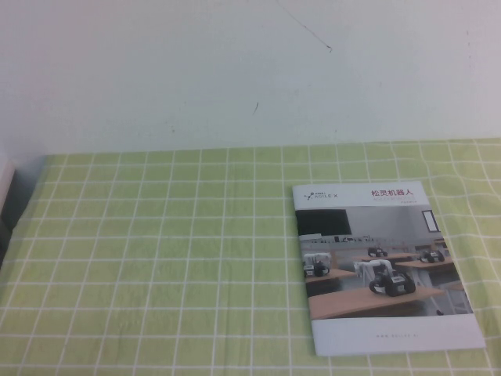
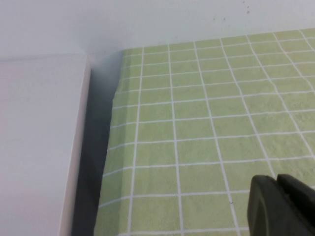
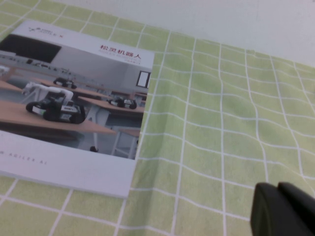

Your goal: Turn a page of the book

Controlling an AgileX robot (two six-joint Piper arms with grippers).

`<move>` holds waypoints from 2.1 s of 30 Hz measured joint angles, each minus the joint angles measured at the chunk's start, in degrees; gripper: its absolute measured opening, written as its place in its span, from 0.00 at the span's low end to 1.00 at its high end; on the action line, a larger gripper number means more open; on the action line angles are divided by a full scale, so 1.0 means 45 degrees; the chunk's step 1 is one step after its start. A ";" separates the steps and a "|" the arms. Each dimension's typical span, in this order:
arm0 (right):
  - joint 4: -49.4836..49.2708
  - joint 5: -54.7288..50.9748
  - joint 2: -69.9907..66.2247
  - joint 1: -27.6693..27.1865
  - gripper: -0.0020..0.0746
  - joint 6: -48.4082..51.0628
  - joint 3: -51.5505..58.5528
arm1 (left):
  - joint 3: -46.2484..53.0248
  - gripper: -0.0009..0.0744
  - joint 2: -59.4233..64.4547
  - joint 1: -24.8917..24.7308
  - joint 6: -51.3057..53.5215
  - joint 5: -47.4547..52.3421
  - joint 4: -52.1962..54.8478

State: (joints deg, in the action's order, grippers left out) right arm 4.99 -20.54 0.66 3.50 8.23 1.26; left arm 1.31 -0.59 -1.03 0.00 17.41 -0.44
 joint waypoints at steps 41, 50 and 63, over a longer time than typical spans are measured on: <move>-1.1103 0.0956 0.0000 0.0000 0.02 -0.2767 0.0084 | 0.0000 0.01 0.0000 0.0000 -0.1514 -0.1386 -1.0844; -1.1317 0.1291 0.0000 0.0000 0.02 -0.0814 0.0084 | 0.0000 0.01 0.0000 0.0000 -0.0917 -0.1333 -1.0891; -1.0514 0.0477 -0.1886 0.0000 0.02 0.3716 -0.1608 | -0.4218 0.01 0.2249 0.0000 0.1805 0.2130 -0.8042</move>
State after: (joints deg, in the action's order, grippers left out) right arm -42.32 -18.39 -7.83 3.50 24.95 -5.97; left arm -17.67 9.54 -1.03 8.12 26.99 -36.63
